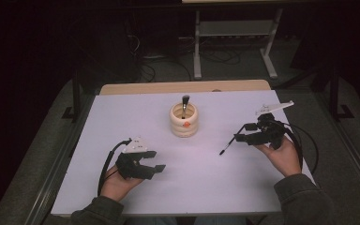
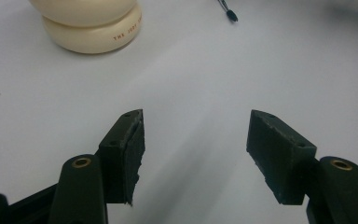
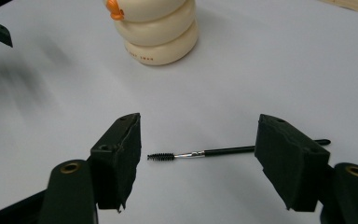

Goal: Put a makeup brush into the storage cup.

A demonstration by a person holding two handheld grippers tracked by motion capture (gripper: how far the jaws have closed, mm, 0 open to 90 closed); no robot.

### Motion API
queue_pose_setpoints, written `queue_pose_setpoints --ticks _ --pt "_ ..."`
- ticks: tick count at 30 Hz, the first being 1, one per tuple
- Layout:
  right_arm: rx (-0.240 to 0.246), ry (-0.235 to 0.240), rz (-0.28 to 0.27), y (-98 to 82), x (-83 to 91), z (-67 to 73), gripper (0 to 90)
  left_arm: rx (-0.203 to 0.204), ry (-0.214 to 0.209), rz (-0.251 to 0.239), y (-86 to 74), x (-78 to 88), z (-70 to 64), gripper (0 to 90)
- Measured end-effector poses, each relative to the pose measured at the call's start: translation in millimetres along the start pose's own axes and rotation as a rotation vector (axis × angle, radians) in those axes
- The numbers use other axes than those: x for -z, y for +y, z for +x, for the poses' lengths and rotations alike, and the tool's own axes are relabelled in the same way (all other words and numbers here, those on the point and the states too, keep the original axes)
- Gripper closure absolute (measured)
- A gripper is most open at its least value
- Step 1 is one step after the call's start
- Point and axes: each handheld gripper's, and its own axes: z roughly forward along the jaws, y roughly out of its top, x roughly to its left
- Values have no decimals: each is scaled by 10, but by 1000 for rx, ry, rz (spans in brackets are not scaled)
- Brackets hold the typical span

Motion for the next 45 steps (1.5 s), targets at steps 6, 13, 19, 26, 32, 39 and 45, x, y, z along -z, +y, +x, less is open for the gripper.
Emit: queue_pose_setpoints --ticks 6,13,19,26,32,39,45 --pt "46 11 55 168 -95 -41 295 5 0 3 -13 18 23 366" --pt "156 54 142 315 -274 -219 303 18 8 -6 -37 61 55 366" --pt "257 82 255 300 -525 -328 319 26 8 -5 -52 69 71 365" --pt "353 87 380 241 -791 -358 347 23 10 -8 -59 83 90 365" --pt "429 68 430 169 -899 -360 385 24 12 -10 -64 90 101 365" --pt "471 105 459 154 -921 -342 535 20 14 -13 -62 93 100 365" --pt "512 143 477 127 -889 -313 611 26 13 -11 -60 88 91 365"
